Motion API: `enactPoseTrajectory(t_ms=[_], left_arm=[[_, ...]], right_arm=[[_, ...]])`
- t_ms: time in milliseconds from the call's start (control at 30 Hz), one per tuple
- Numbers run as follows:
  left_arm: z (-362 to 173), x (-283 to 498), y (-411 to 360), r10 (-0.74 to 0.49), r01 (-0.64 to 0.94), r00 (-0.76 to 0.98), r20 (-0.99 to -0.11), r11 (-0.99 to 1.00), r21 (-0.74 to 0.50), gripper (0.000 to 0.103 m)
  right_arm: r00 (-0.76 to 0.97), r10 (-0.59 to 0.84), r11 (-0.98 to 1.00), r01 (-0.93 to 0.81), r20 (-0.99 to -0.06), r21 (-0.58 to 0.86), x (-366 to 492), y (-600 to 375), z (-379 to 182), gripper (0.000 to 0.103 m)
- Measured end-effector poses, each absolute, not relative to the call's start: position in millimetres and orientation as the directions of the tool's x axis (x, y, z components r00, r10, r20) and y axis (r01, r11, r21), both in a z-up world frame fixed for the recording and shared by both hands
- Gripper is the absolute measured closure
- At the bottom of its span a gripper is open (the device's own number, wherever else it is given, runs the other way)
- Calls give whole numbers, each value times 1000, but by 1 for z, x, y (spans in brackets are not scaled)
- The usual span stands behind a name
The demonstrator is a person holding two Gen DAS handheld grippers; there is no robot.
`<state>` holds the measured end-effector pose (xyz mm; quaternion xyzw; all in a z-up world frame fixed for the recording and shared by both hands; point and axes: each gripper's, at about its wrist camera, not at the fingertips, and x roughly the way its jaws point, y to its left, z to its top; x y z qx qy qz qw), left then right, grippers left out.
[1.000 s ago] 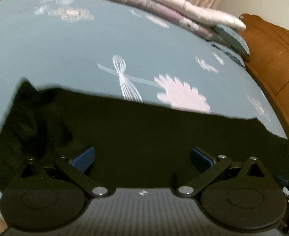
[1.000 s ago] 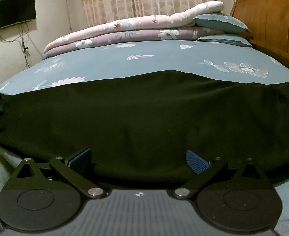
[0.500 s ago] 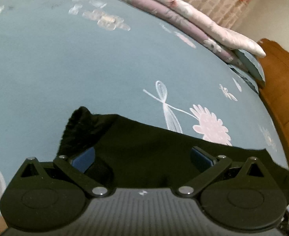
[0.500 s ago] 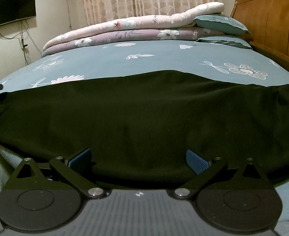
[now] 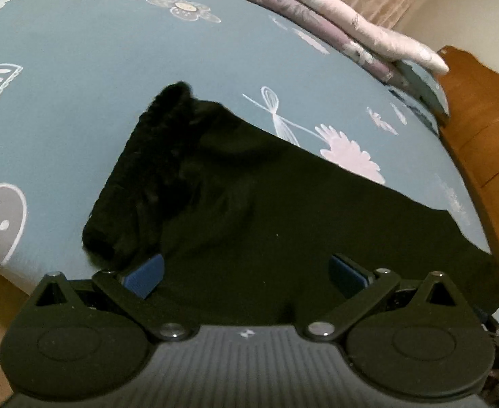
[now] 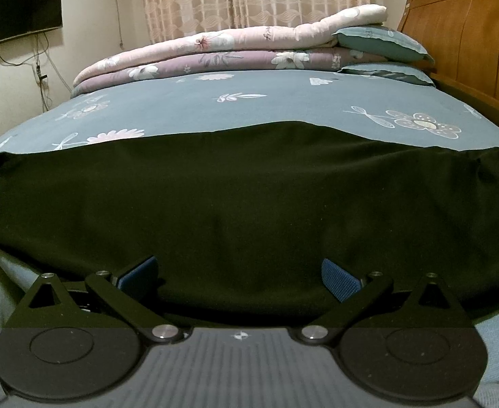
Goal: Fold clothes
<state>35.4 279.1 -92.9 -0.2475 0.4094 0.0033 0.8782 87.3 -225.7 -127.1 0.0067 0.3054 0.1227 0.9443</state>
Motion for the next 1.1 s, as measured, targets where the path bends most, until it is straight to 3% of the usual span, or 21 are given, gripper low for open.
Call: enactPoseTrajectory(t_ms=[133, 333, 567, 733, 900, 1000, 1100], left_arm=[[-83, 32, 265, -196, -163, 685, -702, 898, -409, 1], [-100, 36, 250, -130, -190, 643, -755, 927, -322, 1], [-70, 33, 208, -114, -117, 724, -681, 952, -284, 1], [-64, 47, 173, -126, -72, 714, -689, 965, -251, 1], [-58, 56, 146, -128, -40, 694, -708, 976, -215, 1], [-55, 60, 134, -129, -26, 678, -724, 980, -199, 1], [-51, 63, 124, -122, -12, 669, -733, 984, -175, 1]], right_arm=[[784, 230, 971, -227, -577, 79, 87, -224, -127, 0], [784, 221, 972, -225, -580, 66, 87, -222, -127, 0], [818, 173, 983, -177, -549, 46, 87, -228, -110, 0], [864, 32, 999, -33, -502, 5, 103, -257, -95, 0], [773, -283, 947, 320, -568, -37, 138, -304, -96, 0], [707, -263, 912, 404, -656, 70, 148, -332, -106, 0], [715, -227, 915, 389, -661, 107, 146, -337, -107, 0]])
